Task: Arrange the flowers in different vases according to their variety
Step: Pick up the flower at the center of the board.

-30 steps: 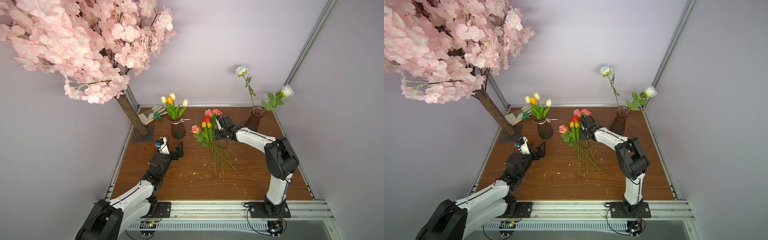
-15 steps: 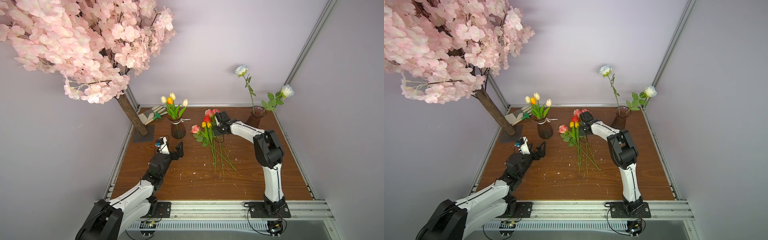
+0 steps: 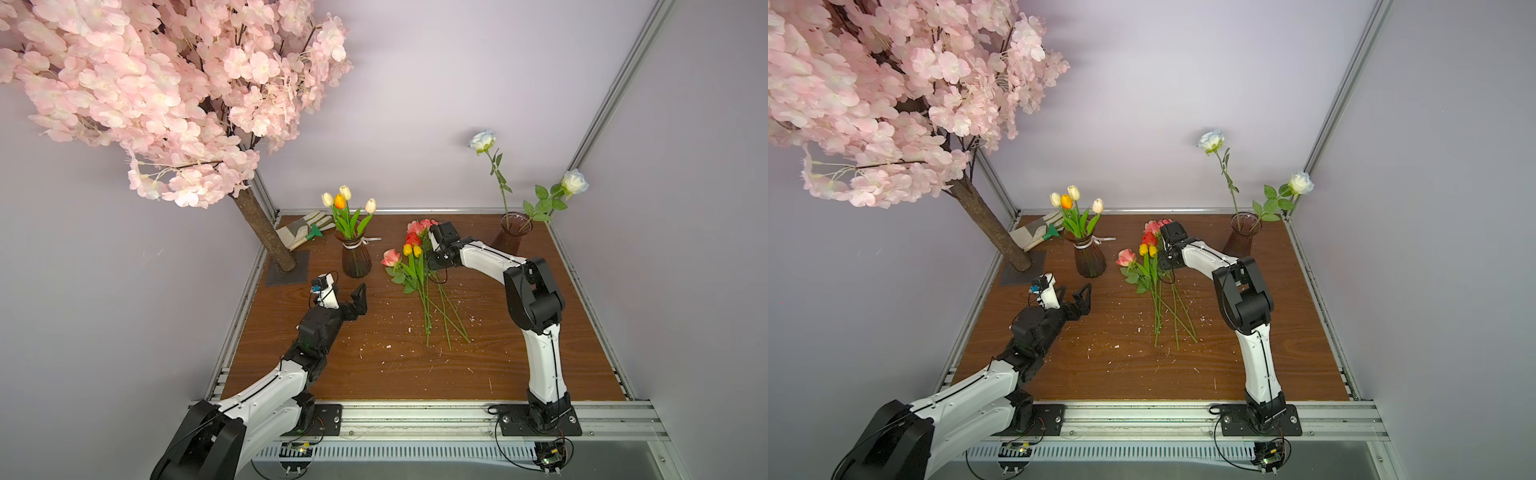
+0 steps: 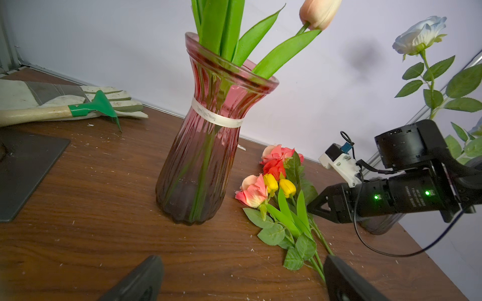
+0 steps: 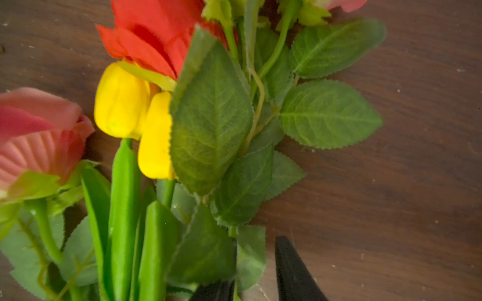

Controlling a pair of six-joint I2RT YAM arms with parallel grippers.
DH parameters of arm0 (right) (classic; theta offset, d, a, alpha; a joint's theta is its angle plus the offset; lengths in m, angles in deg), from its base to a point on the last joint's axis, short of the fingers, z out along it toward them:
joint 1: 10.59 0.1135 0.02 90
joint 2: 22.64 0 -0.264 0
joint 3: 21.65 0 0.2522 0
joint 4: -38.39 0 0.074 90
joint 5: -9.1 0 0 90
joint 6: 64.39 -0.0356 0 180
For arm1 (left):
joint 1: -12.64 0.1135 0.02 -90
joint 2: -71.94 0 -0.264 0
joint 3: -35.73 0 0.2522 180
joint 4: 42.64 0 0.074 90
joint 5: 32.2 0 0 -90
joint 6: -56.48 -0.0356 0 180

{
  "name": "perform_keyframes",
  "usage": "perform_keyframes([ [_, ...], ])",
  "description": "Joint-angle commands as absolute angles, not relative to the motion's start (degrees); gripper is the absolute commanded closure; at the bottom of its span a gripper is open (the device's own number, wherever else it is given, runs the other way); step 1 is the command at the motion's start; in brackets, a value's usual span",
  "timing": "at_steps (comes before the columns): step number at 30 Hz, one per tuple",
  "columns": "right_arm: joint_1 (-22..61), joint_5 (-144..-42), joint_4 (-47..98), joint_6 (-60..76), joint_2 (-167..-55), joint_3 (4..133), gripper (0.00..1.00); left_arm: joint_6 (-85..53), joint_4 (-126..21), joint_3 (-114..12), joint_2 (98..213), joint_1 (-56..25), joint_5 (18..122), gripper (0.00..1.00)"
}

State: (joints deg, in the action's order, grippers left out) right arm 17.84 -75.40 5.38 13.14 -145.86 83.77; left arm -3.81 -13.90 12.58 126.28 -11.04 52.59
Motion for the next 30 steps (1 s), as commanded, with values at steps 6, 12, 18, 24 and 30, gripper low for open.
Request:
perform_keyframes([
  [6, 18.02, -78.78, 6.74, 13.29, -137.00, 76.98, 0.67, -4.68, -13.97, 11.36, 125.88, -11.53, 52.44, 0.01],
  [12, 18.07, -79.75, 6.58, 14.18, -137.89, 75.40, 0.68, -4.70, -13.99, 11.42, 125.73, -11.53, 52.52, 0.01],
  [18, 18.06, -79.22, 5.51, 14.66, -140.42, 76.91, 0.68, -4.65, -14.04, 11.45, 125.63, -11.53, 52.48, 0.01],
  [24, 17.98, -75.91, 4.28, 14.58, -142.74, 78.76, 0.70, -4.76, -14.25, 11.52, 125.20, -11.53, 52.44, 0.01],
  [30, 17.98, -75.44, 3.71, 14.14, -144.57, 81.02, 0.73, -4.78, -14.31, 11.55, 124.93, -11.53, 52.35, 0.01],
])
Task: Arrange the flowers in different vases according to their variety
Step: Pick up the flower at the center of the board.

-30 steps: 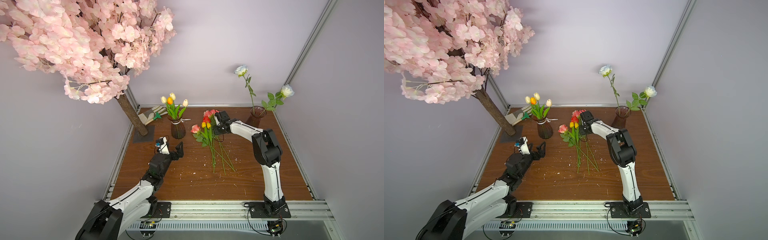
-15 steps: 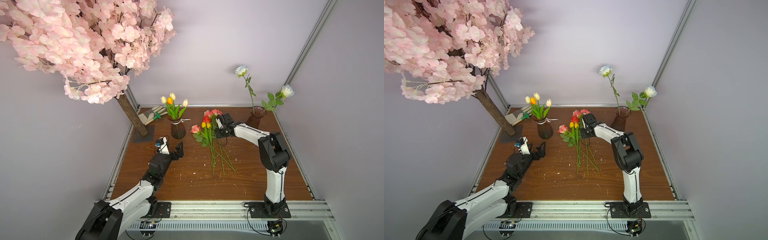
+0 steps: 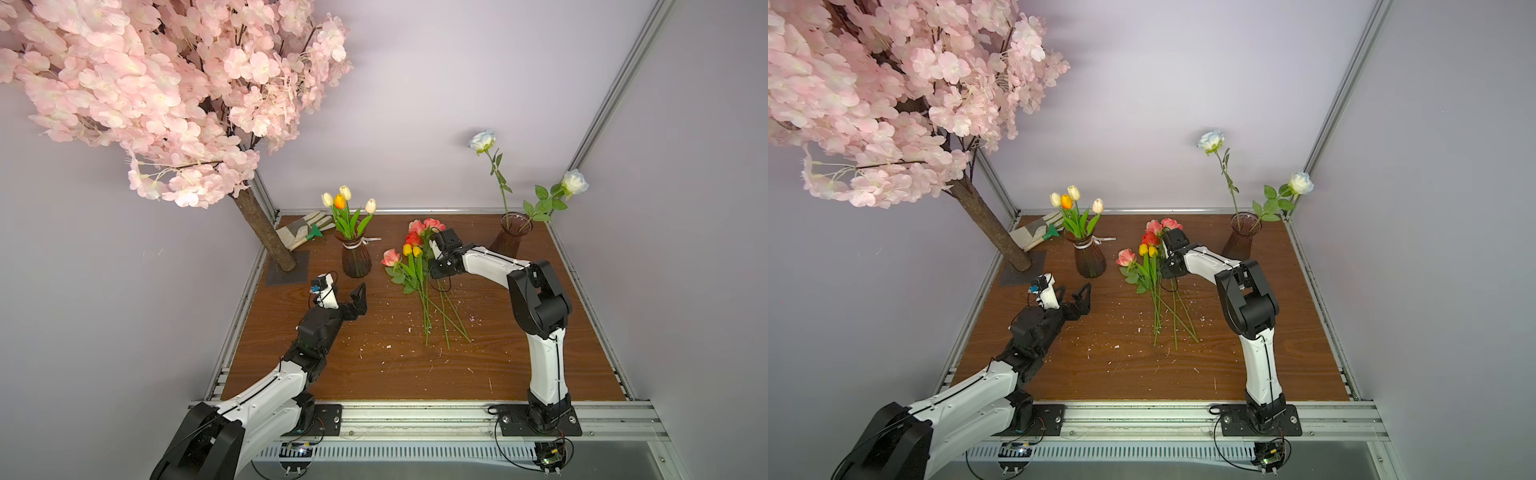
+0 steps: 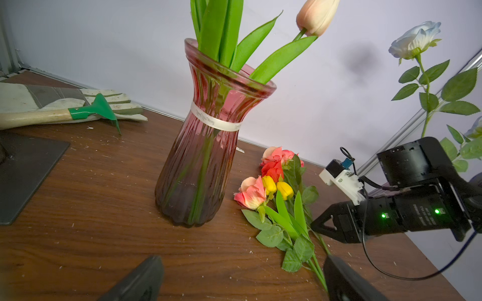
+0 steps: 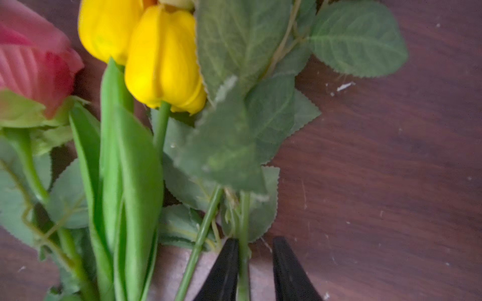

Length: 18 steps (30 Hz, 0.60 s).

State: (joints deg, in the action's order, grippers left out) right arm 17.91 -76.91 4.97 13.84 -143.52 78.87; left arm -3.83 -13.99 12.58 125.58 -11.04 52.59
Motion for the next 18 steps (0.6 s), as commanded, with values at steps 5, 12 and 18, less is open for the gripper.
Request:
perform_keyframes([
  [5, 17.76, -75.58, 3.41, 13.81, -145.46, 82.50, 0.78, -4.81, -14.34, 11.51, 124.93, -11.53, 52.37, 0.01],
  [12, 17.28, -74.59, 3.70, 13.15, -144.00, 81.76, 0.89, -4.78, -14.30, 11.52, 124.93, -11.53, 52.48, 0.01],
  [18, 17.23, -73.70, 5.98, 12.78, -138.82, 78.69, 0.96, -4.70, -14.22, 11.60, 124.93, -11.53, 52.44, 0.01],
])
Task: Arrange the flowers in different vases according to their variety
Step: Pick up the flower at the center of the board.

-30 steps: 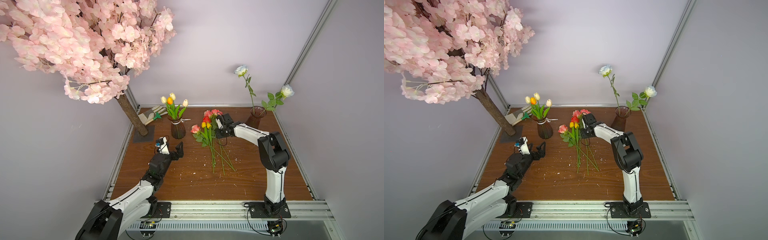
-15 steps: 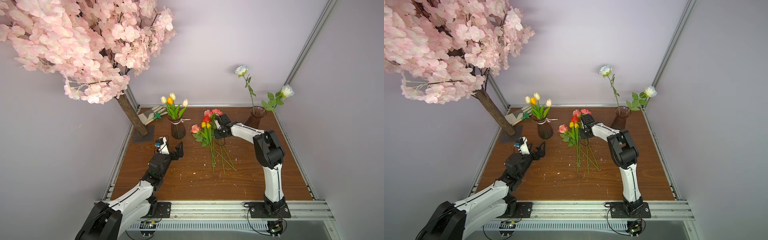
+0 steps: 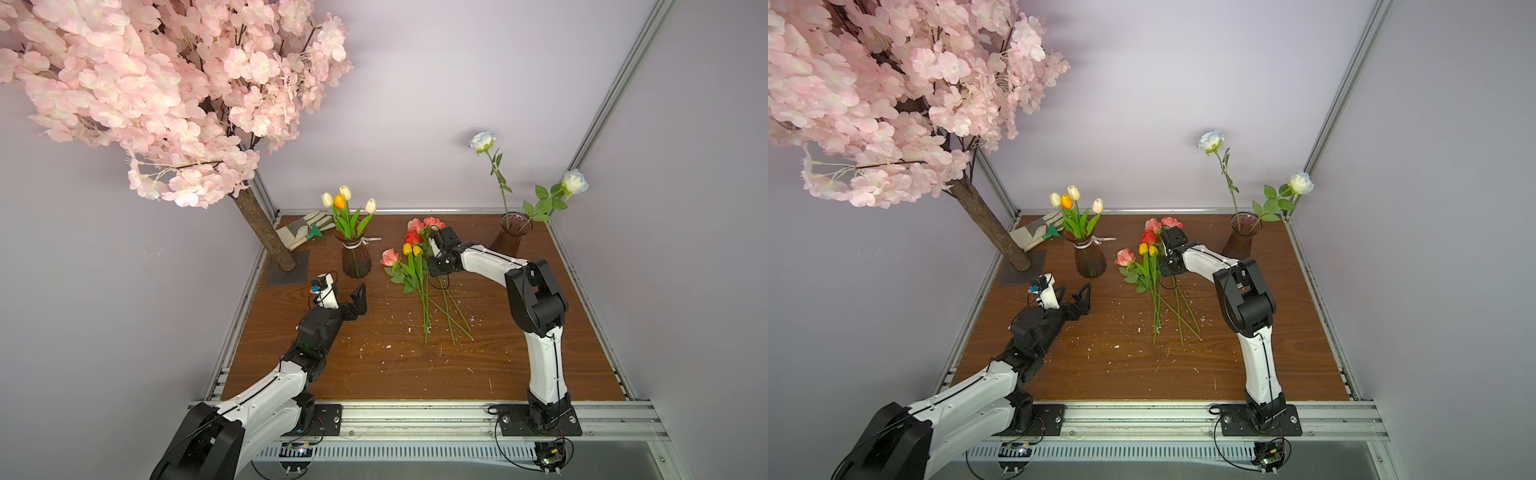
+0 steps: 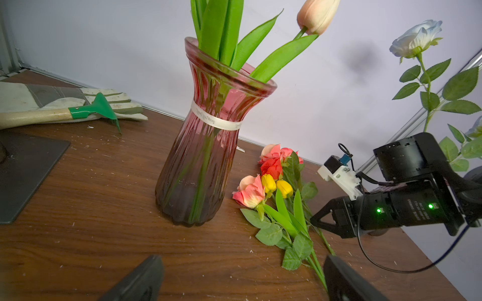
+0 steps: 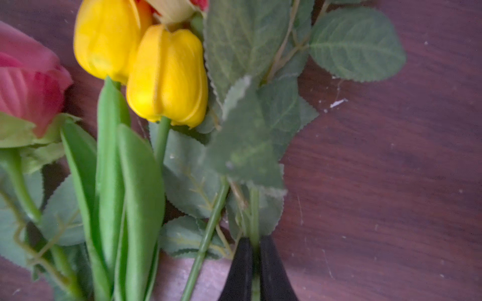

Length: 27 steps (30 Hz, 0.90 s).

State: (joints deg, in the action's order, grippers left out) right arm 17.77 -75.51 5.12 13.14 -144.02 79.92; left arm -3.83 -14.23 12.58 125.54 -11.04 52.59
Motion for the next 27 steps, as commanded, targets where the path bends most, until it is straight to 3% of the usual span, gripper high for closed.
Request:
perform_keyframes([
  [1, 17.18, -73.85, 6.70, 12.69, -137.56, 77.85, 0.97, -4.69, -14.23, 11.60, 124.93, -11.53, 52.50, 0.01],
  [18, 17.16, -72.12, 22.92, 13.81, -115.27, 63.10, 1.00, -4.61, -14.08, 11.69, 124.67, -11.53, 52.85, 0.01],
  [27, 17.14, -61.89, 37.79, 19.92, -97.71, 56.79, 1.00, -4.17, -13.93, 11.94, 124.54, -11.53, 52.71, 0.01],
])
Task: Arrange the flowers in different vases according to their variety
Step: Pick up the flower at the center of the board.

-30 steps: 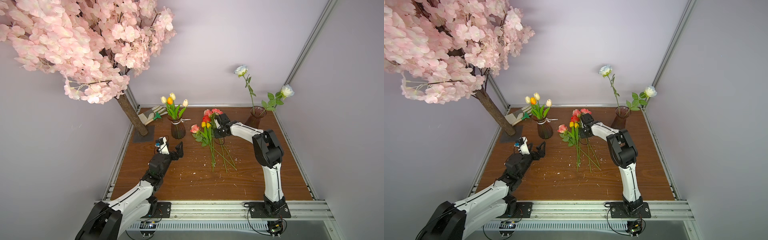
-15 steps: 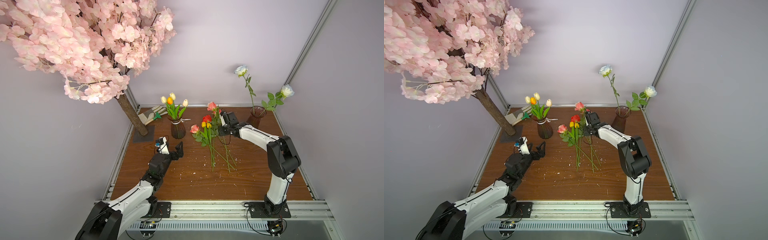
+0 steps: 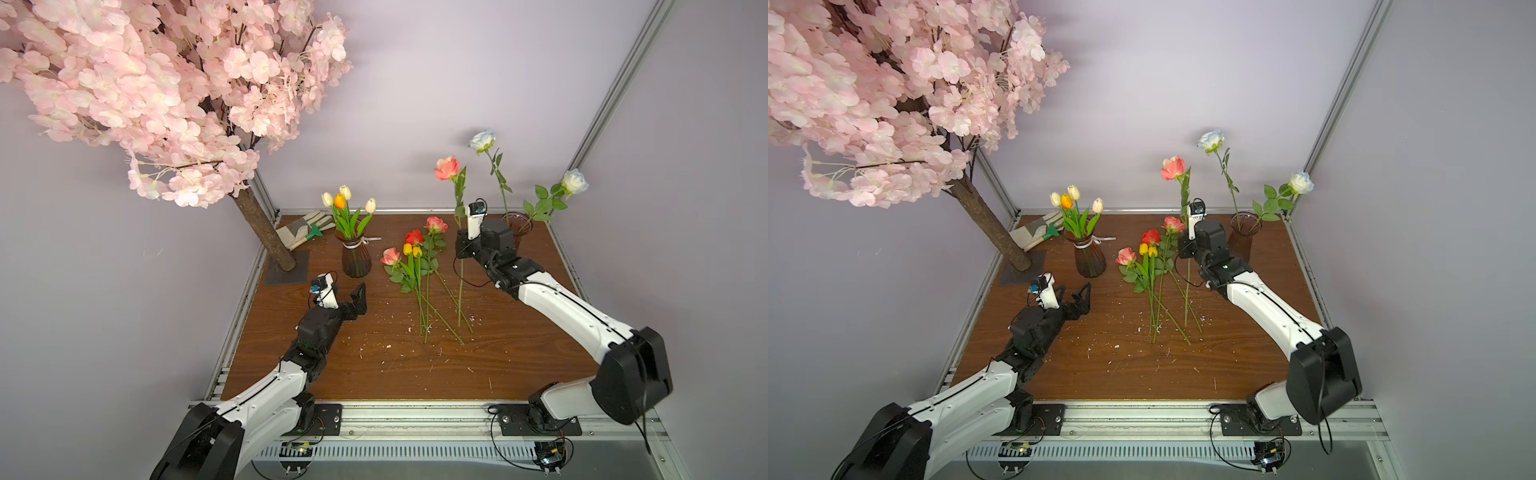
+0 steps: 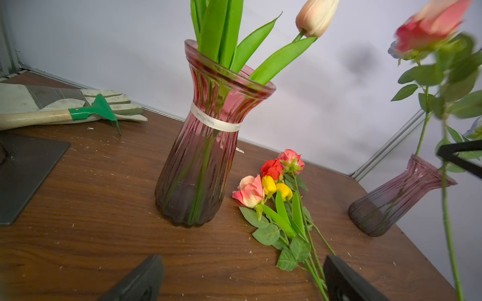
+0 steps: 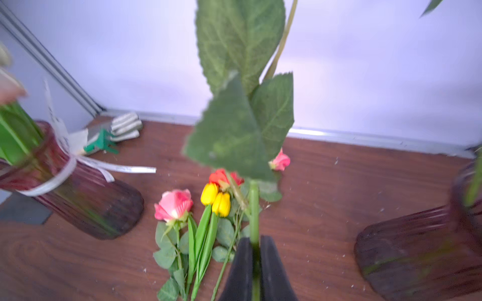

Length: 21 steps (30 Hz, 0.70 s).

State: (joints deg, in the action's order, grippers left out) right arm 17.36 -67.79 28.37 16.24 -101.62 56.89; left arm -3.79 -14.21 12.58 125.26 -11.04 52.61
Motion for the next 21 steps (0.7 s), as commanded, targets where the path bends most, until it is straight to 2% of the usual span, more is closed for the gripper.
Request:
perform_keyframes([
  [1, 17.10, -60.16, 38.52, 21.51, -97.07, 57.44, 1.00, -4.07, -13.92, 12.02, 124.42, -11.51, 52.68, 0.01],
  [10, 16.92, -45.80, 44.06, 34.39, -96.47, 66.80, 1.00, -4.12, -13.60, 12.45, 123.62, -11.52, 52.57, 0.01],
  [15, 16.67, -39.49, 58.79, 44.65, -96.98, 67.45, 1.00, -4.14, -13.49, 12.56, 123.44, -11.53, 52.95, 0.01],
  [21, 15.72, -37.19, 75.59, 56.99, -101.25, 68.65, 1.00, -4.29, -13.34, 12.55, 123.40, -11.53, 53.05, 0.01],
])
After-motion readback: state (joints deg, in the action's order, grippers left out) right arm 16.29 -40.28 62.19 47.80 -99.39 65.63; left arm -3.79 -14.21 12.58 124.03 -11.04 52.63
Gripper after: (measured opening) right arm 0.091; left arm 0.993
